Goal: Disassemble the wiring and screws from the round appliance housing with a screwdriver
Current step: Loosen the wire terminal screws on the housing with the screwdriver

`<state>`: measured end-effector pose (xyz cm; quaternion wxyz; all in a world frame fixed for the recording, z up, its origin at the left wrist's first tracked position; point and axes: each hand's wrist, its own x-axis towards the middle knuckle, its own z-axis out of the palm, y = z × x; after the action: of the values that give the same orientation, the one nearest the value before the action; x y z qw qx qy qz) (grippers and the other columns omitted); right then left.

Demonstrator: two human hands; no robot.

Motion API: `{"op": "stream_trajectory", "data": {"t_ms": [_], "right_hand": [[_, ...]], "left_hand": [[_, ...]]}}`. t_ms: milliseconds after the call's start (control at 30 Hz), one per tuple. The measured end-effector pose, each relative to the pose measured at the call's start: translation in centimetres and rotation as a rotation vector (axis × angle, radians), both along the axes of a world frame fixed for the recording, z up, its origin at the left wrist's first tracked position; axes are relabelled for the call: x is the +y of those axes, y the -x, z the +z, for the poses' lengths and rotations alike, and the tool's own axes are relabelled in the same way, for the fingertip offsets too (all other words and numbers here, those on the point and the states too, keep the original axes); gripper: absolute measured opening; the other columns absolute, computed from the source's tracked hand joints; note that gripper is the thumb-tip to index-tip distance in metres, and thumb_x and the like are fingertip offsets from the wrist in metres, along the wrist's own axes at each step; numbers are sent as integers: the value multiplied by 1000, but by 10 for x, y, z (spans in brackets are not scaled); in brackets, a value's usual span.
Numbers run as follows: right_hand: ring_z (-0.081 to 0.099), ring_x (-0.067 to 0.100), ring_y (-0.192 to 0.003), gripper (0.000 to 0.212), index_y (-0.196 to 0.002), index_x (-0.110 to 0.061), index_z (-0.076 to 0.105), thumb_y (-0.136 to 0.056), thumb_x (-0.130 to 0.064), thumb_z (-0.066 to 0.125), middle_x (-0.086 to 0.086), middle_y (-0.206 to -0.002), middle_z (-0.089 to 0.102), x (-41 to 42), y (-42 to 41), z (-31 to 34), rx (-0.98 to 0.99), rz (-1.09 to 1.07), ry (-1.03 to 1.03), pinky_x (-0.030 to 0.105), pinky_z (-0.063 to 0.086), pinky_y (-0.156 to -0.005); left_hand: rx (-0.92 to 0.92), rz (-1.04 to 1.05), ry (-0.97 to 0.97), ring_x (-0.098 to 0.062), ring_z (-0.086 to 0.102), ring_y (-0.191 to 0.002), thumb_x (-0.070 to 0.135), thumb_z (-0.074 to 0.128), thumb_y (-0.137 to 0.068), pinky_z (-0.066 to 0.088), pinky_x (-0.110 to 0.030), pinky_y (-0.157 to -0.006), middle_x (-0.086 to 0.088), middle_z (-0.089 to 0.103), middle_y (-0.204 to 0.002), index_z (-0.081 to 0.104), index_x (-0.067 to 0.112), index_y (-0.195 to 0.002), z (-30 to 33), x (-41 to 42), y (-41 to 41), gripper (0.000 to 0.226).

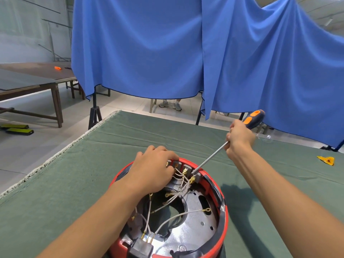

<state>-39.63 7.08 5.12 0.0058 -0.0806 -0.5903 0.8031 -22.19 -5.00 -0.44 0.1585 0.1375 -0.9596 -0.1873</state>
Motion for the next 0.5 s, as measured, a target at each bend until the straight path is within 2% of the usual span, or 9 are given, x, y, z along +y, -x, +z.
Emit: {"op": "stream_trajectory", "data": {"t_ms": [167,500], "right_hand": [[26,9,-33,22,-64,-18,38,-79,-12,52,-9,-41,31,-9,-18,-6,72,91,11,20,21,-43],[24,14,-32,32,-51,-17,33,-77,-10,51,-5,-38,29,19,-33,34,384,9,194,19,21,-40]], "left_hand": [[1,-2,-13,-14,35,-120,23,43,-90,29,-41,-101,10,47,-133,51,40,-126,-1,-1,0,41],[-1,4,1,-15,35,-121,24,44,-90,29,-40,-100,9,47,-133,50,40,-128,-2,0,0,42]]}}
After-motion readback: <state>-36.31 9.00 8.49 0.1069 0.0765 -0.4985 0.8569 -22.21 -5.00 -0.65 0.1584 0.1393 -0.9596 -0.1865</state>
